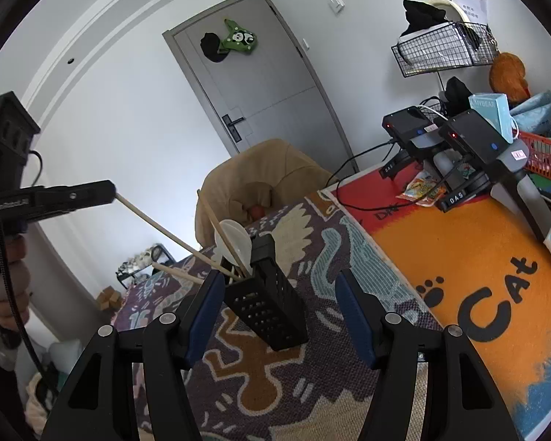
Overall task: Organize utensils
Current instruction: 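Drop the stick into the holder with the right gripper while the left carries its stick, then lower the stick into the holder and open the left gripper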
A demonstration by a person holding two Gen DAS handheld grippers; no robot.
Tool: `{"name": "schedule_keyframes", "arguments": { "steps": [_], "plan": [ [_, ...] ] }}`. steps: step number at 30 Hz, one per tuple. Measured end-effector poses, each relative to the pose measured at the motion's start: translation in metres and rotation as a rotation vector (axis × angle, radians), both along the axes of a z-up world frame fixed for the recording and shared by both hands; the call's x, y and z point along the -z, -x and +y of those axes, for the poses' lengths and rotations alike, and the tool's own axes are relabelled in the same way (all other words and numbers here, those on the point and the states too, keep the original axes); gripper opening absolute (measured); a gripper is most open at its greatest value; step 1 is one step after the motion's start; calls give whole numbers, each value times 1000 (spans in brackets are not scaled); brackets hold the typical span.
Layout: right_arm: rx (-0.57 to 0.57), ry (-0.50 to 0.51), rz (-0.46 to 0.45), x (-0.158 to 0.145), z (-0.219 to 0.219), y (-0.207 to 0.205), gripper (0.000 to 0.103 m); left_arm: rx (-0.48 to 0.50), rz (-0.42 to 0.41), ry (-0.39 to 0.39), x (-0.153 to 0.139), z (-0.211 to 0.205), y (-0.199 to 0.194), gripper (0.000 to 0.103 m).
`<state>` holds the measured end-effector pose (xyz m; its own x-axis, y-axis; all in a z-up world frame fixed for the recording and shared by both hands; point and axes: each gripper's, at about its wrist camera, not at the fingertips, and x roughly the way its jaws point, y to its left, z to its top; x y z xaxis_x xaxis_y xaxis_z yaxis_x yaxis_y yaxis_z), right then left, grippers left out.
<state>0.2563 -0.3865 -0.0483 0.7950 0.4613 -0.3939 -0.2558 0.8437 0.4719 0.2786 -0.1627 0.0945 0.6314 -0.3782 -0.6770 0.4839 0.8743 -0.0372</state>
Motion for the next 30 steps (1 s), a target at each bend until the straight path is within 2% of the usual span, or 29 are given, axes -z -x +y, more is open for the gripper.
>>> {"name": "schedule_keyframes", "arguments": {
  "steps": [5,11,22,28,29,30],
  "plan": [
    [-5,1,8,3,2,2,63,-17,26,65,12,5,-6,5],
    [-9,-4,18,6,4,2,63,-21,30,75,22,1,-8,5],
    [10,4,41,11,0,3,63,-8,8,66,42,-15,-13,5],
    [6,13,45,12,1,5,63,-15,46,25,57,-26,-23,6],
    [3,14,45,12,2,6,64,-28,59,30,58,-23,-24,14],
    [1,15,44,11,4,6,67,-32,67,52,58,-19,-24,35]
  ]
}}
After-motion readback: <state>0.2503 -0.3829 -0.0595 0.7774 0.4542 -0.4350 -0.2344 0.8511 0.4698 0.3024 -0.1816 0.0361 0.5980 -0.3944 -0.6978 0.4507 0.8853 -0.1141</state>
